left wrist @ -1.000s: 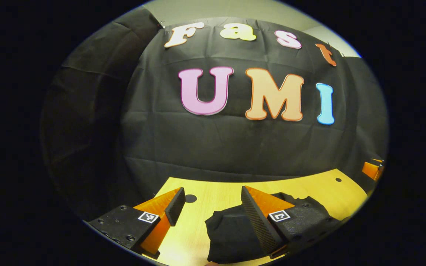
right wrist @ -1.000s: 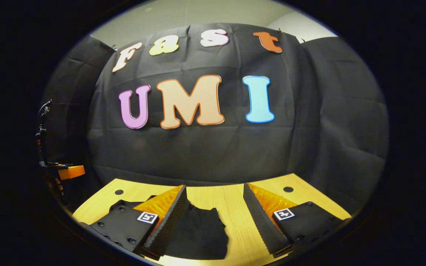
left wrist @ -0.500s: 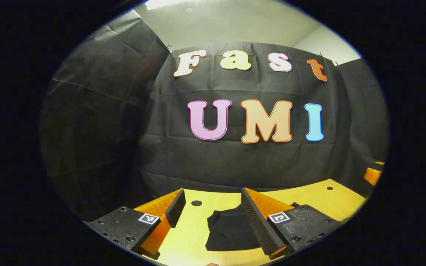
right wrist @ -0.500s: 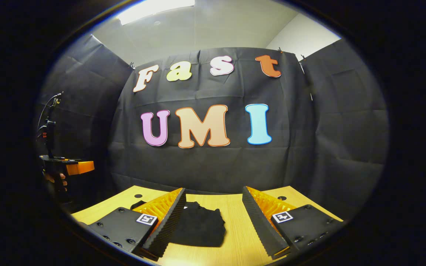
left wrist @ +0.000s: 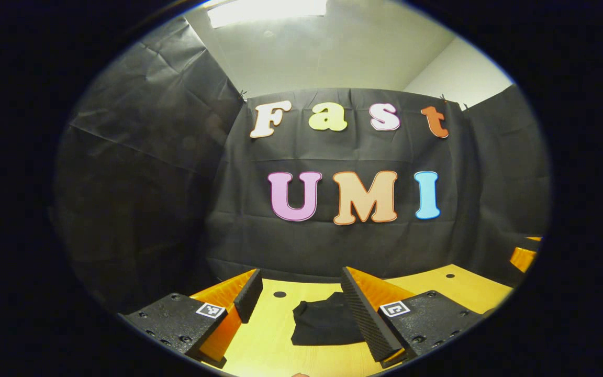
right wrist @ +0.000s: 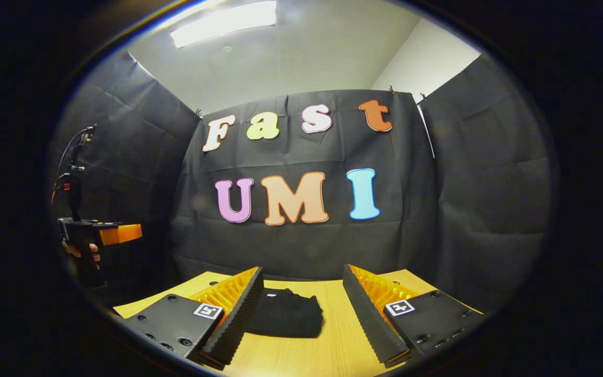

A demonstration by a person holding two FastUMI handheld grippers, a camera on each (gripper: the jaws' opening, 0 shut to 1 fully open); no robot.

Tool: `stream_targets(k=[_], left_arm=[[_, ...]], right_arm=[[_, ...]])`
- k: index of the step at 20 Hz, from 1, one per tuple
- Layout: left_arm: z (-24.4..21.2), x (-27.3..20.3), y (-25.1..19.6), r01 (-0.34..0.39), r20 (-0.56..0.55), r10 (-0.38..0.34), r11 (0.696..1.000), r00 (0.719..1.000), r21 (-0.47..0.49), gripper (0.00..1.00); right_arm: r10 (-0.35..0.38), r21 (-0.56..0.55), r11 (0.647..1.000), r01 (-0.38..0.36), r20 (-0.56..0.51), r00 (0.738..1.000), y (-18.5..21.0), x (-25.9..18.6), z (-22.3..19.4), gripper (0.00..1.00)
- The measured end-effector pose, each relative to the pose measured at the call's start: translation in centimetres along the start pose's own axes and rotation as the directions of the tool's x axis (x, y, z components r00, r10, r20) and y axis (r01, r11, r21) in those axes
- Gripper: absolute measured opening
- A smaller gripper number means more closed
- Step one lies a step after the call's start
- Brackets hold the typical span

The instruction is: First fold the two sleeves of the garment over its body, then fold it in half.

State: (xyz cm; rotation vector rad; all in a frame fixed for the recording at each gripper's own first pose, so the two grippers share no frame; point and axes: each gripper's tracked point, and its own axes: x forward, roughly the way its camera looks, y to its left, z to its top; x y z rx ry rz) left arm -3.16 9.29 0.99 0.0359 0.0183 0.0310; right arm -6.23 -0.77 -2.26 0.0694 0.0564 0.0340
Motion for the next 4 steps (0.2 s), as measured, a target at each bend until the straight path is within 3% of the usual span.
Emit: stream_targets(k=[4], left_arm=[[0.7, -1.7, -0.6, 0.011, 0.009, -0.011, 1.000, 1.000, -0.003, 0.92]], right_arm=[[0.008, 0.007, 1.000, -0.009, 0.011, 1.000, 0.3, -2.0, 0.2, 0.97]])
